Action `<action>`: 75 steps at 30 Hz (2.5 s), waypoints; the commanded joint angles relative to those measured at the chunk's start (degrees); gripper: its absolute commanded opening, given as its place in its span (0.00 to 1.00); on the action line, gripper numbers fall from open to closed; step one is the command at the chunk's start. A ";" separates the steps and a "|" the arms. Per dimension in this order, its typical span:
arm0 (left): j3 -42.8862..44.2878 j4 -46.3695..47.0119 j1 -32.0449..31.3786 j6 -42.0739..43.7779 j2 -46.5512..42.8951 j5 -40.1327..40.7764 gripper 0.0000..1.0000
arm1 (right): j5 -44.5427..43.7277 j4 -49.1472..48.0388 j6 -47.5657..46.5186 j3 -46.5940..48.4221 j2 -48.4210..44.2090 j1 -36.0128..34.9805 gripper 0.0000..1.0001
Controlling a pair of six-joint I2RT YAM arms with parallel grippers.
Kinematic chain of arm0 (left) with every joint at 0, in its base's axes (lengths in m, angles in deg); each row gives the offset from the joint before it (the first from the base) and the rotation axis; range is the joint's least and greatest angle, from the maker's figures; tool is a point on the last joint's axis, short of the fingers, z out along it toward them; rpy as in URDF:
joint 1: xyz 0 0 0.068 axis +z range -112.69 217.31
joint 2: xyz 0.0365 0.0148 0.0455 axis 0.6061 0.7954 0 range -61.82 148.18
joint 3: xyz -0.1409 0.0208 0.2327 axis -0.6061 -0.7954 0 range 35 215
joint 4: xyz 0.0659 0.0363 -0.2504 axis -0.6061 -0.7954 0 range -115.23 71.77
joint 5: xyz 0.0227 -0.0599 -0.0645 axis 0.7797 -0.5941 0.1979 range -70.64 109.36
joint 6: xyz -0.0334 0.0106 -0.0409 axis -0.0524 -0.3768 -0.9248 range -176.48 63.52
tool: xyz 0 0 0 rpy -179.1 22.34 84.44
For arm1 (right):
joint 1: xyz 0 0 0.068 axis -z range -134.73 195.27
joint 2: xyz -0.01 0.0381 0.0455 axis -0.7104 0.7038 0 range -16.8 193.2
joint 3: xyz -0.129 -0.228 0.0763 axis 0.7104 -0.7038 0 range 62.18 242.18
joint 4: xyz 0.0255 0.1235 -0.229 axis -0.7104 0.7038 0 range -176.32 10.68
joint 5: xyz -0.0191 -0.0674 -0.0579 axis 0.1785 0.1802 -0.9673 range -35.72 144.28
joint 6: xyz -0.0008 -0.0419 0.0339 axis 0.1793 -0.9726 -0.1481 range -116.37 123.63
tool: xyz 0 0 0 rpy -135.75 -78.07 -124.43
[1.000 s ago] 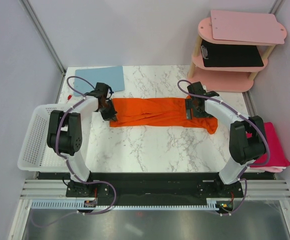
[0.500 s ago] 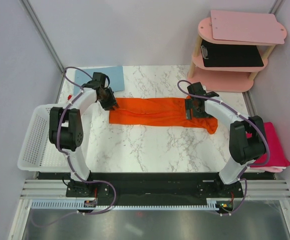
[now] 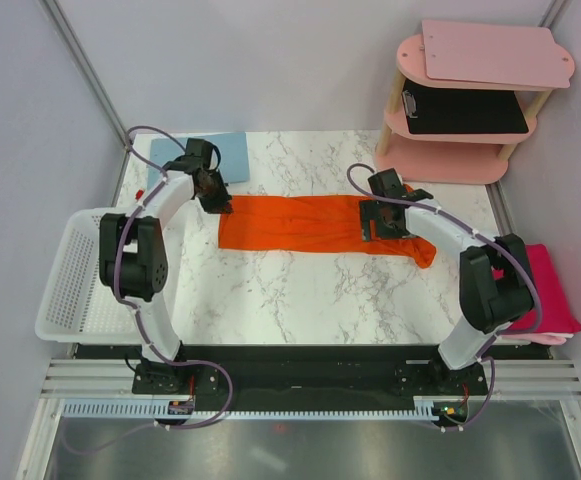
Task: Fold and stack the t-shirts
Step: Rotate the tshirt 90 degrees
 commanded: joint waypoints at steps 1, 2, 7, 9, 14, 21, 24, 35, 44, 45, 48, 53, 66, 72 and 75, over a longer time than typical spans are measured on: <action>6.01 0.23 -2.84 4.22 -0.76 3.20 0.02 | 4.56 -4.13 0.77 2.45 1.61 -3.73 0.59; 7.84 -0.12 -3.37 4.75 0.99 4.68 0.02 | 5.70 -4.13 0.95 3.32 2.58 -4.70 0.25; 12.25 -2.58 -4.34 5.98 6.80 6.28 0.02 | 4.92 -4.92 2.62 8.07 7.50 -6.55 0.00; 13.74 -3.10 -4.51 6.34 9.16 6.45 0.02 | 3.26 -4.75 2.44 10.17 10.05 -6.46 0.00; 17.96 -5.21 -4.60 7.22 13.83 7.77 0.02 | -1.67 -3.69 2.53 13.26 16.11 -6.55 0.00; 23.15 -10.57 -4.69 7.22 19.55 12.16 0.02 | -3.43 -4.31 2.44 14.58 20.42 -6.55 0.00; 22.28 -12.42 -4.69 6.51 19.90 13.13 0.02 | -3.52 -4.22 1.13 15.80 22.01 -6.55 0.00; -0.03 -12.95 -5.39 2.82 6.12 16.03 0.02 | -4.84 -1.32 -4.67 24.06 27.02 -6.46 0.00; -10.24 -19.54 -11.80 2.91 -4.88 17.53 0.02 | -0.45 -1.14 -7.49 29.95 30.18 -7.69 0.00; -10.85 -19.89 -13.55 2.65 -4.97 17.79 0.02 | -0.18 -1.06 -7.92 30.75 30.62 -8.04 0.00; -13.75 -19.72 -16.89 1.07 -5.06 18.41 0.02 | 0.96 -0.79 -9.86 34.00 32.20 -9.45 0.00; -13.94 -19.81 -19.45 -1.22 -7.41 21.57 0.02 | -1.41 1.58 -9.78 36.04 32.12 -12.09 0.00; 8.36 -20.69 -17.79 3.34 0.55 27.55 0.02 | -11.51 0.35 -5.56 23.81 17.17 -7.17 0.00; 15.59 -20.51 -16.38 4.31 11.11 27.72 0.02 | -9.85 -0.44 -4.24 22.76 21.65 -1.64 0.00; 15.86 -20.33 -15.33 4.32 12.87 28.16 0.02 | -9.23 -0.88 -4.06 22.58 23.06 -0.93 0.00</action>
